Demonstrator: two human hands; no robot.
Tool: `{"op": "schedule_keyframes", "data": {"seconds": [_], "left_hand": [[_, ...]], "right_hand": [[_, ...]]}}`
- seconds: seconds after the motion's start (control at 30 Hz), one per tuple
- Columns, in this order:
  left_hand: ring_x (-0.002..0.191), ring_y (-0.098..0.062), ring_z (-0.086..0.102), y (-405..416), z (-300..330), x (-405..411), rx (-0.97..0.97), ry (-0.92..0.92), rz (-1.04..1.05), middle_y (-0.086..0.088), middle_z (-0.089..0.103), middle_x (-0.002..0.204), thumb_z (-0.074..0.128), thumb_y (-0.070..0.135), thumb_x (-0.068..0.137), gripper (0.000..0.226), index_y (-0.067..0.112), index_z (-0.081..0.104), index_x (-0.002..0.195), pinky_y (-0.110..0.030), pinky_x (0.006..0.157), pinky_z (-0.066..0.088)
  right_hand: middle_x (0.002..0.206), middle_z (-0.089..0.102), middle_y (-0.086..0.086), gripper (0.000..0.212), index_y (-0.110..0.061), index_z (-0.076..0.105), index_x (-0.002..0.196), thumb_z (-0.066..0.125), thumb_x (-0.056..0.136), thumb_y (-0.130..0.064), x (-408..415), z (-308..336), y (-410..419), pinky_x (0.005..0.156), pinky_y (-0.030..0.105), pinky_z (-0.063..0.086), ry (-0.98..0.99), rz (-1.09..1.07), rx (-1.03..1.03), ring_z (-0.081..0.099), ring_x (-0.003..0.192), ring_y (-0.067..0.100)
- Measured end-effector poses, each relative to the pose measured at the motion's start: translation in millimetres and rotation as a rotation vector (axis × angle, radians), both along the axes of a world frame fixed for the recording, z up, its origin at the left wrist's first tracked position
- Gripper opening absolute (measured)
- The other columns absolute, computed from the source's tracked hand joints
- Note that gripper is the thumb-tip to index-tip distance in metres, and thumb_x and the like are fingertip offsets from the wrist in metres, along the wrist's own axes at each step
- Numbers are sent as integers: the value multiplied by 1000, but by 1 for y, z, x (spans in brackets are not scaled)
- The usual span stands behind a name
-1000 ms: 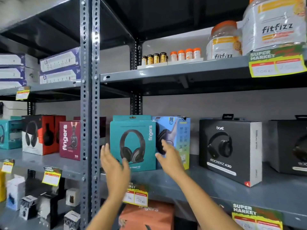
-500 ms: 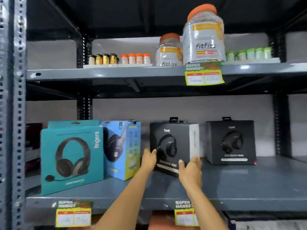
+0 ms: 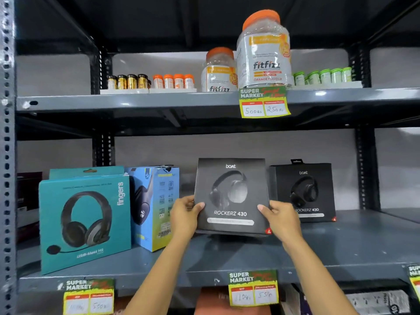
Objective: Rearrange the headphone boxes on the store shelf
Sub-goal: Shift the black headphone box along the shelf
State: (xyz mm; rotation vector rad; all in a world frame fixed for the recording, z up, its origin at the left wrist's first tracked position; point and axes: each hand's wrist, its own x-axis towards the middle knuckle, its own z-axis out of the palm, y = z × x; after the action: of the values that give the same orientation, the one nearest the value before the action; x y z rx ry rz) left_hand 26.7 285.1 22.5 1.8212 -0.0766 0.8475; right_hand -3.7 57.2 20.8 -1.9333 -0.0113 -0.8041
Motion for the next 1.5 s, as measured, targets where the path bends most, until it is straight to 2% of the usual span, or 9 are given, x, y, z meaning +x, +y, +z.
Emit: {"op": "schedule_keyframes", "data": {"seconds": [0.1, 0.27, 0.53, 0.63, 0.83, 1.0, 1.1, 1.27, 1.5], "left_hand": [[79, -20, 66, 2, 11, -34, 22, -66, 8, -1, 71, 81, 73, 22, 80, 4, 25, 74, 83, -37, 74, 53], [75, -1, 59, 3, 5, -81, -40, -131, 34, 0, 66, 91, 74, 18, 81, 15, 29, 65, 88, -12, 64, 40], [80, -15, 64, 6, 10, -98, -71, -156, 64, -8, 70, 100, 75, 16, 80, 25, 15, 70, 104, -22, 73, 47], [85, -20, 65, 6, 11, -99, -72, -151, 95, -7, 70, 101, 76, 19, 79, 26, 16, 71, 105, -32, 80, 50], [83, -20, 63, -34, 2, -85, -61, -249, 94, -5, 60, 102, 75, 13, 79, 27, 14, 61, 103, -33, 78, 50], [94, -19, 52, -127, -8, -54, -8, -212, -38, -3, 48, 110, 61, 0, 87, 27, 12, 47, 107, -24, 82, 41], [100, -24, 52, -185, -14, -31, 43, -118, -176, -8, 51, 110, 57, -2, 86, 27, 14, 42, 102, -32, 90, 44], [88, -16, 42, -255, -18, -14, 157, 36, -286, -3, 40, 102, 51, -3, 88, 26, 14, 32, 96, -17, 73, 30], [61, -3, 26, -268, -22, -9, 254, 144, -320, 10, 26, 75, 39, -11, 85, 26, 10, 28, 92, -10, 57, 33]], "right_hand": [[64, 69, 16, 30, -2, 67, 69, 67, 89, -25, -17, 8, -11, 41, 16, 41, -27, 121, 24, 56, 47, 11], [74, 78, -2, 13, -21, 76, 84, 66, 88, -29, -46, 10, -13, 69, 39, 57, -112, 177, -8, 71, 71, 20], [86, 79, -7, 18, -21, 77, 101, 66, 88, -29, -53, 11, -8, 82, 44, 57, -141, 197, 0, 72, 82, 14], [77, 78, 5, 16, -22, 77, 93, 66, 87, -32, -50, 9, -9, 74, 44, 57, -147, 211, -18, 70, 77, 31], [100, 76, -9, 30, -29, 67, 118, 56, 95, -13, -45, 7, -36, 83, 40, 58, -136, 320, 130, 71, 96, 14], [140, 42, -13, 52, -27, 29, 149, 46, 100, -26, -21, 3, -89, 110, 36, 33, -69, 224, 273, 40, 134, 15], [133, 39, -7, 54, -22, 23, 148, 40, 101, -40, -10, 2, -133, 98, 33, 30, -29, 121, 387, 40, 125, 19], [158, 28, 5, 61, -18, 20, 150, 37, 99, -47, 6, -11, -202, 111, 43, 26, 65, 7, 436, 31, 141, 27], [151, 35, 10, 54, -18, 22, 146, 38, 100, -42, 20, -26, -216, 106, 44, 31, 81, -28, 408, 36, 135, 30]]}}
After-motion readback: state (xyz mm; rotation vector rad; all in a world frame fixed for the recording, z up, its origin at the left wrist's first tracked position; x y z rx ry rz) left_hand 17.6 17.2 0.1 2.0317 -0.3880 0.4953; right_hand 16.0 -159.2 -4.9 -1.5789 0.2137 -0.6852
